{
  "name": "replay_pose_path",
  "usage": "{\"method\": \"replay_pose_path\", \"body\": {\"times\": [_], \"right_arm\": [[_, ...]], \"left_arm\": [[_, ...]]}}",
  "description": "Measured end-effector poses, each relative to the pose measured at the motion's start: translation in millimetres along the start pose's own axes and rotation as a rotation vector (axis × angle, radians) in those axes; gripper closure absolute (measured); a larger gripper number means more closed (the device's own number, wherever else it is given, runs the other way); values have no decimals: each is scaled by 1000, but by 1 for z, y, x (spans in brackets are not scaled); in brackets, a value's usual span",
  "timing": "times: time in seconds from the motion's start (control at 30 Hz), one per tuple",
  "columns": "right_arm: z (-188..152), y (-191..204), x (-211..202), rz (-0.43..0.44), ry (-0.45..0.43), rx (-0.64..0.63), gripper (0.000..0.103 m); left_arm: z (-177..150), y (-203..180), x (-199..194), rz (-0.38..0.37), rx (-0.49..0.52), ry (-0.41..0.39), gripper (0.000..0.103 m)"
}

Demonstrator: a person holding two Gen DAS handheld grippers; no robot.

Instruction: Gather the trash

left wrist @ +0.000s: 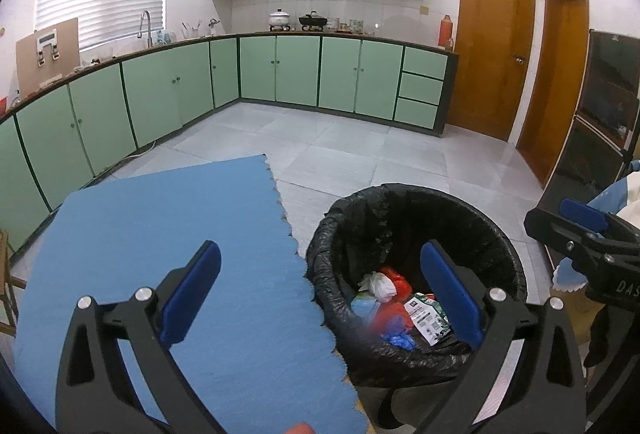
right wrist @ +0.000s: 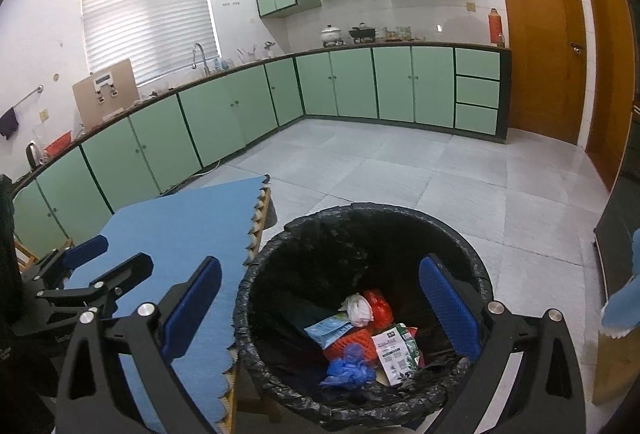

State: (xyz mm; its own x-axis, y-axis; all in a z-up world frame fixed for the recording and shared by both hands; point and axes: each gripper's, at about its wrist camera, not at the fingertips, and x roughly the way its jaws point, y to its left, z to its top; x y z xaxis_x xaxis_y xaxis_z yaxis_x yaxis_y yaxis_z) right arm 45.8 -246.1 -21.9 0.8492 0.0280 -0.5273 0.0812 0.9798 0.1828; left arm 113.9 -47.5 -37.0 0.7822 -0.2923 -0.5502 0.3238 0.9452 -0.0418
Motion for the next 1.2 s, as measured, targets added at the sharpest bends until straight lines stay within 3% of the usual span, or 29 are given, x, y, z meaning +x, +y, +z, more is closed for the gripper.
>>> {"method": "replay_pose_path", "body": {"times": [1.2], "right_arm": [[-1, 14, 3, -3, 22, -33, 6]], "left_arm": [[2, 5, -13, 41, 9, -9, 6]]}}
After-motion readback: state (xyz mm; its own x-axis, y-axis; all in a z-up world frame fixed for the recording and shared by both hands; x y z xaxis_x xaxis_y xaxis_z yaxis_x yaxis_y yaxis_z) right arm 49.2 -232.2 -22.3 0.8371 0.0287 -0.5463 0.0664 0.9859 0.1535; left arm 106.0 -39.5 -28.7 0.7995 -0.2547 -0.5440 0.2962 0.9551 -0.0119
